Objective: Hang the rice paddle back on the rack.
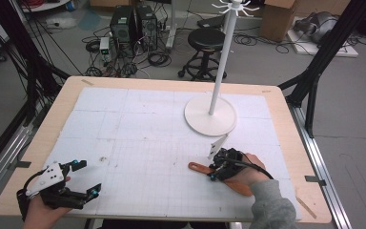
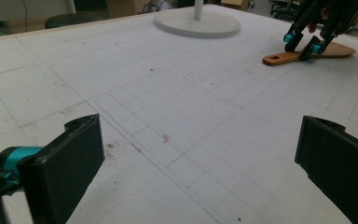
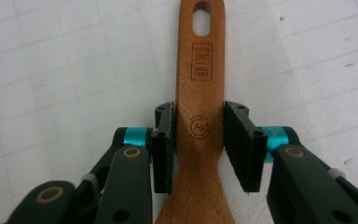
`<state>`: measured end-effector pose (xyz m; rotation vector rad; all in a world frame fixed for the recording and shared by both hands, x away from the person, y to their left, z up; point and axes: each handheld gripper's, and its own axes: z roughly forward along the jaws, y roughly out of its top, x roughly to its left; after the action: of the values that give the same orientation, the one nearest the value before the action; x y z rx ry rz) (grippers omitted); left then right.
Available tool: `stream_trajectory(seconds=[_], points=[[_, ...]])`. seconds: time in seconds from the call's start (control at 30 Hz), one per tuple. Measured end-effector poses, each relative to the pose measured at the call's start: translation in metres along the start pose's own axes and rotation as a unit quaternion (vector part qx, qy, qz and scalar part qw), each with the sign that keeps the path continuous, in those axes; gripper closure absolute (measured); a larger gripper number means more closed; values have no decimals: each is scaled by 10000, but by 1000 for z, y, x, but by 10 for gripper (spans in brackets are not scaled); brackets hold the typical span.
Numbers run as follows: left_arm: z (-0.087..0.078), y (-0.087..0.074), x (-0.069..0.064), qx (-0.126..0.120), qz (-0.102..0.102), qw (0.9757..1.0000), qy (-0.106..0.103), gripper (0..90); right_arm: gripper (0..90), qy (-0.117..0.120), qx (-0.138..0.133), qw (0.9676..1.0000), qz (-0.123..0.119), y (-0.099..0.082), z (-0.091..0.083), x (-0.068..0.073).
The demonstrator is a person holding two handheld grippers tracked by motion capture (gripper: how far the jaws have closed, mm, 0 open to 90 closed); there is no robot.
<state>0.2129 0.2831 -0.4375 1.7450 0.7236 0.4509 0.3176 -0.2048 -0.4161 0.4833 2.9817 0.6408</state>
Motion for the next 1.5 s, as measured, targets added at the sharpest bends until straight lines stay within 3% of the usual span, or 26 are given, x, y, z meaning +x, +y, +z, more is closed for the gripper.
stream_trajectory(seconds=[0.1, 0.37, 0.57, 0.93, 1.2, 1.5], points=[[1, 0, 0, 9, 4, 10000, -20, 18, 644, -43, -35, 10000, 2, 0, 0, 1], [6, 1, 2, 32, 11, 10000, -66, 18, 645, 24, -466, 9988, 142, -7, -8, 1], [9, 3, 1, 13, 33, 9999, -121, 18, 644, -138, -801, 9966, 149, -9, -21, 5], [20, 6, 2, 51, 57, 9997, -245, 18, 645, -260, -1663, 9853, 283, -23, -51, 10], [23, 7, 2, 70, 98, 9995, -287, 18, 645, -487, -2000, 9781, 318, -31, -64, 12], [23, 7, 2, 55, 93, 9995, -287, 18, 645, -547, -2335, 9700, 392, -37, -76, 12]])
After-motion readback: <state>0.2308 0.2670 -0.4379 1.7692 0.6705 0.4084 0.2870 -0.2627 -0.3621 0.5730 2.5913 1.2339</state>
